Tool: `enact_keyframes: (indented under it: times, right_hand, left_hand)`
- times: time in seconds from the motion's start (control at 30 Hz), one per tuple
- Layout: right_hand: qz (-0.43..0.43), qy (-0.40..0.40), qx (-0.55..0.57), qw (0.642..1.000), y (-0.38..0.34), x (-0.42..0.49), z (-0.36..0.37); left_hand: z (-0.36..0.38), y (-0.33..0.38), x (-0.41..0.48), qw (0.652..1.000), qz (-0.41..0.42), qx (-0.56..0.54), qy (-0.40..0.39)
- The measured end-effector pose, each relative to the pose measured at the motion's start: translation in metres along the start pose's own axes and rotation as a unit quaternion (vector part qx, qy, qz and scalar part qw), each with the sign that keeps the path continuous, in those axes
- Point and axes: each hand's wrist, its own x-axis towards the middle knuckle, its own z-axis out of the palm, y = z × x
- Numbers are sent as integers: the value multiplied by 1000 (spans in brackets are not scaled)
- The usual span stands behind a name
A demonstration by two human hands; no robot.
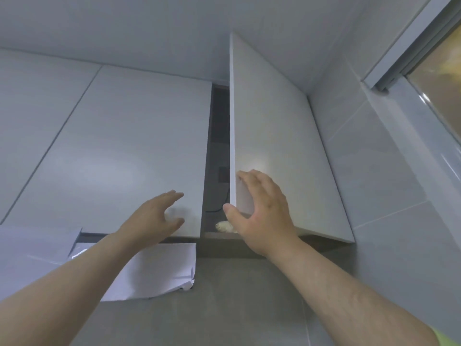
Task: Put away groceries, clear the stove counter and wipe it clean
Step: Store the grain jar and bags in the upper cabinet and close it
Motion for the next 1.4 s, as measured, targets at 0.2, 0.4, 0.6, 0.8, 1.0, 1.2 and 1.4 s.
enact_keyframes:
  times: [0.2, 0.4, 0.6, 0.8, 1.0, 1.2, 1.4]
  right_hand:
    - [-7, -19, -43, 999, 9, 2, 38]
    - [-3, -80, 10, 997, 34, 13, 52]
    - [-6, -88, -34, 996, 55, 18, 77]
    - [14, -64, -29, 997, 64, 17, 104]
    - [24, -49, -7, 998, 72, 15, 120]
    - [14, -60, -27, 998, 81, 14, 131]
    - [3, -41, -39, 998, 85, 14, 137]
  left_hand:
    - [21, -24, 17, 995, 67, 78, -11]
    - [26, -32, 22, 985, 124, 113, 29]
    - [32, -39, 27, 983, 106, 142, 47]
    - [32, -39, 25, 985, 79, 139, 70]
    - [33, -39, 26, 990, 66, 107, 66]
    - [31, -33, 22, 991, 58, 101, 63]
    - [29, -29, 19, 994, 49, 79, 54]
